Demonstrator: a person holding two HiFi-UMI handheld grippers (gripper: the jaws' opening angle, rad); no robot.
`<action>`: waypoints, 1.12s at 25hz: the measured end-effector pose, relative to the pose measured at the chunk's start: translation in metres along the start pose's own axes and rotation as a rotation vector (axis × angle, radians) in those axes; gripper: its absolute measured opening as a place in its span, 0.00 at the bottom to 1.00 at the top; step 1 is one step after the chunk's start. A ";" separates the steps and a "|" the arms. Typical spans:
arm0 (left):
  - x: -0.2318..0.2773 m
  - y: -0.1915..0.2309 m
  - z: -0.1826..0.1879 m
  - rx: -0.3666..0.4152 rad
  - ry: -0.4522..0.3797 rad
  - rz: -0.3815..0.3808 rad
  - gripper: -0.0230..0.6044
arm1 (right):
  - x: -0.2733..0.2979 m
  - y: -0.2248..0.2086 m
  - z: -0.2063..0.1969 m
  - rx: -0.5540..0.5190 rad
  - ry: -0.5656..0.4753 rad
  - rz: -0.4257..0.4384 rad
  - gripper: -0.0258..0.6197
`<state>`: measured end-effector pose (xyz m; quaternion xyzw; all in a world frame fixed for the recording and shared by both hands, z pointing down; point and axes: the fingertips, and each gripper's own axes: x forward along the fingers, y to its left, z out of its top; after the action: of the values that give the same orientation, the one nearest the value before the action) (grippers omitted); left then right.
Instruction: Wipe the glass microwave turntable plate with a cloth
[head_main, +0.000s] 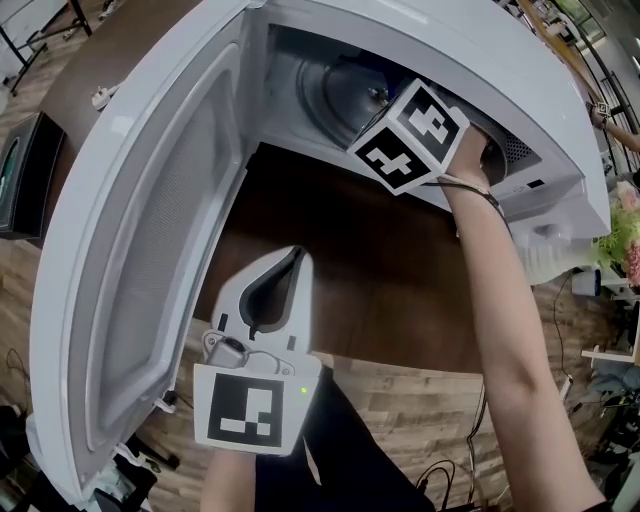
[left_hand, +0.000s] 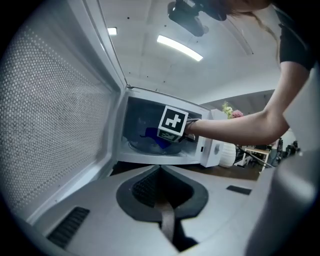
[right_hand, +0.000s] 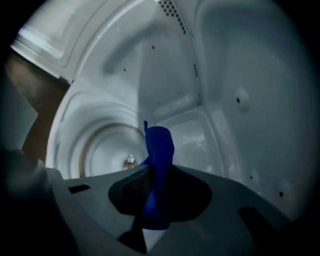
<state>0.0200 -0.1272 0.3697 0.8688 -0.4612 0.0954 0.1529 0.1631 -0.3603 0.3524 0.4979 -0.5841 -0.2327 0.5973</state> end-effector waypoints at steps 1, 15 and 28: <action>0.000 0.000 0.000 0.001 0.001 0.001 0.04 | -0.007 0.004 0.007 0.004 -0.029 0.007 0.14; -0.007 0.003 -0.007 -0.020 0.014 0.004 0.04 | -0.070 0.065 0.062 0.035 -0.245 0.230 0.14; -0.003 0.000 -0.008 -0.015 0.014 -0.001 0.04 | -0.039 0.075 0.035 -0.047 -0.142 0.240 0.14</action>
<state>0.0181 -0.1219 0.3759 0.8671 -0.4605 0.0980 0.1627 0.1001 -0.3081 0.3929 0.3928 -0.6745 -0.2077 0.5895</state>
